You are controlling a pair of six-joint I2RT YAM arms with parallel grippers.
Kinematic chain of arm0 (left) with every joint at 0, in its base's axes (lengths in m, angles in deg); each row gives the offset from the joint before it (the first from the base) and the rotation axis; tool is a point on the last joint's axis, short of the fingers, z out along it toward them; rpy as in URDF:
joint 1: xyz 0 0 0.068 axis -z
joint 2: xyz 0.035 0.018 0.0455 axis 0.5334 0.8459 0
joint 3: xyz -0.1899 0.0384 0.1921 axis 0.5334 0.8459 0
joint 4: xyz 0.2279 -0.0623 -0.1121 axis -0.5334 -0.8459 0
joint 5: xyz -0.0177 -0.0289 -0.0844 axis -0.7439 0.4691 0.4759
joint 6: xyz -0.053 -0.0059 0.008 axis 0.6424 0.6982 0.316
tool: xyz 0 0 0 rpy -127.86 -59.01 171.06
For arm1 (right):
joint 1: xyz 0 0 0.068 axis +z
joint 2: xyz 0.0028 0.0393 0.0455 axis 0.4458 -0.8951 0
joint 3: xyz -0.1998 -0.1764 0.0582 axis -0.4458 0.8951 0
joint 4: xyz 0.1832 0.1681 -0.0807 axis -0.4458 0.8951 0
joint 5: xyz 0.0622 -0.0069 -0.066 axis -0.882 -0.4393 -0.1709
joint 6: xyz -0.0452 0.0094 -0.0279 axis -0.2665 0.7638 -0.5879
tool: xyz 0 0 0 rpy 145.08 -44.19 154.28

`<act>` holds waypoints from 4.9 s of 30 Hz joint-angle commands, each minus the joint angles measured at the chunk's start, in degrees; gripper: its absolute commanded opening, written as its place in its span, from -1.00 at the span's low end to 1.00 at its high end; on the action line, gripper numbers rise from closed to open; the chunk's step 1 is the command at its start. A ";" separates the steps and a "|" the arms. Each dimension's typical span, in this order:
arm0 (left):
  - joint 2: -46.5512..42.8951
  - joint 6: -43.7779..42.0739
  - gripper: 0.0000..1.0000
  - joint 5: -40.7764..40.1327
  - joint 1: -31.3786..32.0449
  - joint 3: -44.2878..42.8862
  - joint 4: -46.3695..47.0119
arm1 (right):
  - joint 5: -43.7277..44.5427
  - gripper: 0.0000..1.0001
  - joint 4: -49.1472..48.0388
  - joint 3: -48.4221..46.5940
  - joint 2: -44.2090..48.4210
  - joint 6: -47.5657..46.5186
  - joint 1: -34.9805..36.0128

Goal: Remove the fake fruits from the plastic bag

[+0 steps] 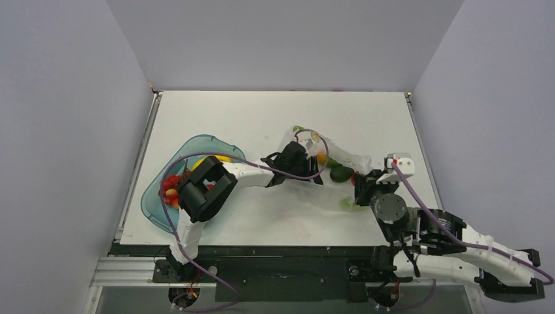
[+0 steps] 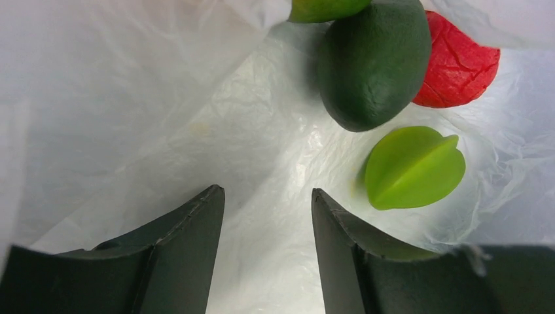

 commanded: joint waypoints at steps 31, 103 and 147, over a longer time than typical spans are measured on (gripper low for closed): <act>-1.68 -17.35 0.31 10.99 7.74 -5.54 8.19 | -37.26 -1.00 -6.36 3.34 7.69 -2.98 -25.25; 9.40 -21.86 0.37 -15.10 19.14 -8.14 18.16 | -42.62 -1.00 -3.21 11.34 14.22 -4.06 -25.17; 3.81 -23.62 -0.38 -12.45 10.80 -6.08 -3.50 | -27.97 -1.00 -5.29 14.39 13.25 -1.71 -18.03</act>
